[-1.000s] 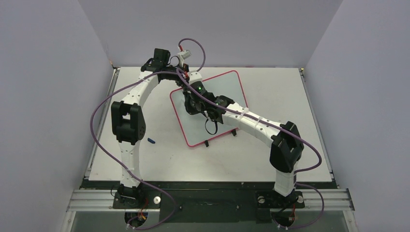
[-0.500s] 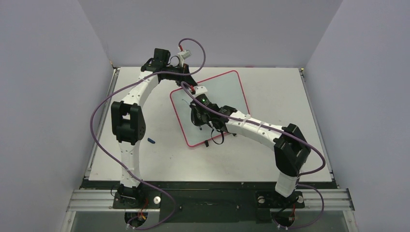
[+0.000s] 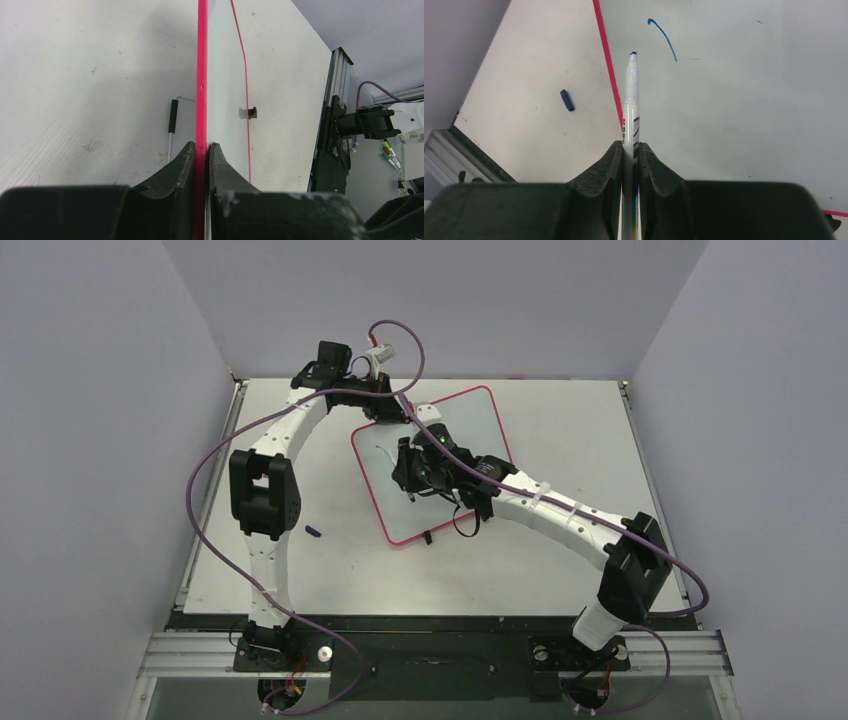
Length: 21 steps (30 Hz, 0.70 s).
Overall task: Write a sentence on the whiteboard
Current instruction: Put down the whiteboard on the whiteboard stand.
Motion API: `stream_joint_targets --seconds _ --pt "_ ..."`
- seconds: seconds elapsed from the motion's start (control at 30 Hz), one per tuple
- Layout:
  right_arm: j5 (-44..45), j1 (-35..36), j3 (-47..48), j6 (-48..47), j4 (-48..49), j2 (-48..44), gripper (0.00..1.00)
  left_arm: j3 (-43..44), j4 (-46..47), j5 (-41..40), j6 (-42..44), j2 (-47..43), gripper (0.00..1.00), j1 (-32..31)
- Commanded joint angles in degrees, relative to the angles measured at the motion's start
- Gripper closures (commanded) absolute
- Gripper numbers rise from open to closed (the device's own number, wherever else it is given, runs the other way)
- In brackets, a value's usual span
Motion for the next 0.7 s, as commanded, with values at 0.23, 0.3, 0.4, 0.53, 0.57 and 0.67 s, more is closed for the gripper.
stream_joint_targets --seconds 0.23,0.3,0.4,0.53,0.57,0.67 --pt "-4.85 -2.99 -2.84 2.62 3.25 -3.29 1.0 -2.13 4.35 -0.61 3.32 2.45 0.85 1.65" --pt "-4.69 -3.34 -3.59 2.56 3.31 -3.94 1.0 -2.1 4.81 -0.12 3.03 3.03 0.82 1.94" --pt "-4.69 -3.93 -4.64 2.43 3.44 -4.83 1.0 -2.39 5.65 0.94 2.36 3.76 0.76 2.3" --pt "-4.66 -4.66 -5.52 2.43 3.72 -5.27 1.0 -2.4 6.66 1.61 1.52 4.16 0.75 2.66" --pt "-4.7 -4.83 -5.61 2.36 3.71 -5.31 1.0 -2.39 6.8 1.81 1.41 4.11 0.74 2.71" --pt "-4.66 -5.15 -6.05 2.22 3.82 -5.46 1.0 -2.66 7.25 2.06 1.11 3.34 0.73 2.61"
